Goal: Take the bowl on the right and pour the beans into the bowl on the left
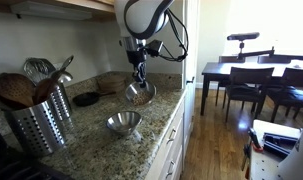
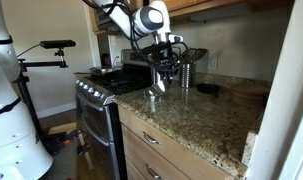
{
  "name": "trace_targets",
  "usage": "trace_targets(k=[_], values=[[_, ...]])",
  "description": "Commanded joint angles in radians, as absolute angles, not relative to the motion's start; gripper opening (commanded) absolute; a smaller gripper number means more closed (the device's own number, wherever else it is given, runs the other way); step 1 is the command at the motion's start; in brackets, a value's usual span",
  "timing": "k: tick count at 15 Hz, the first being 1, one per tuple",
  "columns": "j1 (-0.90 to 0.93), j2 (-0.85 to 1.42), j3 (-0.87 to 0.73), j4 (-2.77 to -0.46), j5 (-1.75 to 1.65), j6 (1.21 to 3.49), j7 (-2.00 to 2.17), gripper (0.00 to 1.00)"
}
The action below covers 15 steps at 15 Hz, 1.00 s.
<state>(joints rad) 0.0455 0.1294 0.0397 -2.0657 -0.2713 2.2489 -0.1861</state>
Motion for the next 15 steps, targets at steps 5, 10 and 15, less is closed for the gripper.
trace_targets(k=[5, 10, 15], values=[[0.093, 0.129, 0.057, -2.009, -0.409, 2.137, -0.084, 0.08], [0.120, 0.156, 0.075, -1.951, -0.469, 2.074, -0.056, 0.08], [0.147, 0.190, 0.088, -1.910, -0.514, 2.027, -0.039, 0.08]])
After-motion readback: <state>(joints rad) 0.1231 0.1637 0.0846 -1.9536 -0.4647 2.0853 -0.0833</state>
